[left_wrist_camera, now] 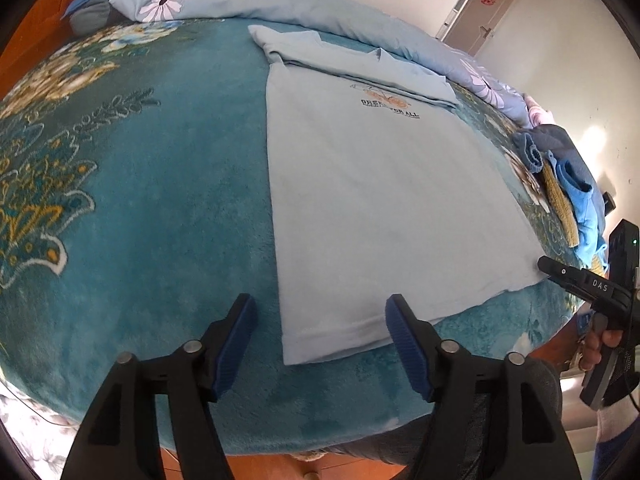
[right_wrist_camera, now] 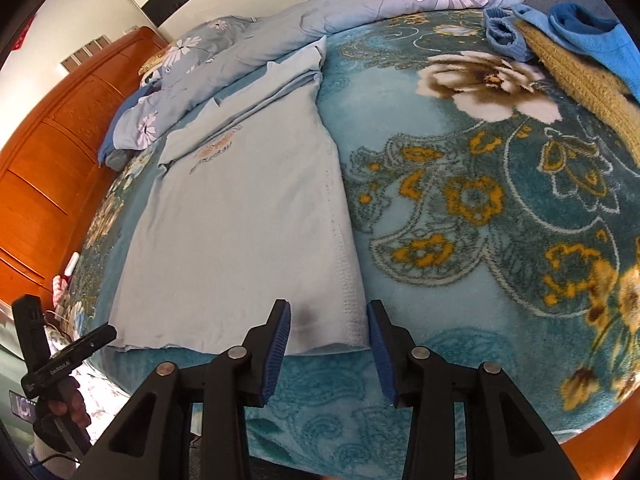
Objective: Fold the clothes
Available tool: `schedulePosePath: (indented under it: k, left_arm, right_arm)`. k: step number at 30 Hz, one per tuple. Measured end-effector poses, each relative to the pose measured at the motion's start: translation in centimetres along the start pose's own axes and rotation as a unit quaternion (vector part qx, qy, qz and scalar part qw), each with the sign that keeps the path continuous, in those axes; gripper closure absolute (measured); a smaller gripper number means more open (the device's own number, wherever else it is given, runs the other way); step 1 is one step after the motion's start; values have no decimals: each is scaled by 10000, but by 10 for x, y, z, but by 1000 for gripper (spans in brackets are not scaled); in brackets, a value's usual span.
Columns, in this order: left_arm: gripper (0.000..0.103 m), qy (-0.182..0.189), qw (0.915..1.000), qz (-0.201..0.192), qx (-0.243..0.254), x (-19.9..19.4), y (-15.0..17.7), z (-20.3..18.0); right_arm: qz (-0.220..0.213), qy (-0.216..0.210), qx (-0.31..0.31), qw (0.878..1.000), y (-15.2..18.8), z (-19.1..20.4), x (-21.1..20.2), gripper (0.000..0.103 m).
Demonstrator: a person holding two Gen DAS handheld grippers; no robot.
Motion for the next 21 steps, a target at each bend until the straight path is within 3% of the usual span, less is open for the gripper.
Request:
schedulePosePath:
  k: [2,9,11,21]
  left_arm:
    - [23,18,10000,-15,-20,0,3,-1]
    - [18,-39,9998,-168,-24,-1,12,-5]
    - [12,117,9997,-173,-151,0,13,-3]
    - [10,592,9949,-142,-800,-3,7,7]
  right_arm:
    - [-32,-23,32,10000,1,-1,-1,60]
    - [-70,-94,46,9999,1,-2,-2,60]
    - [-72,-108,31,9999,1,-3,-2,60]
    - [-80,-161,-23,9998,3,-4,-4,60]
Point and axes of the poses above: each gripper's, at about its wrist camera, not at the fingertips, and x roughly the way its jaws point, z to its left, y to its underside, the point moved 4 cm from there along x, roughly the way its jaws point, and after that the axes turned 11 degrees about -x, right-handed, at the moved point
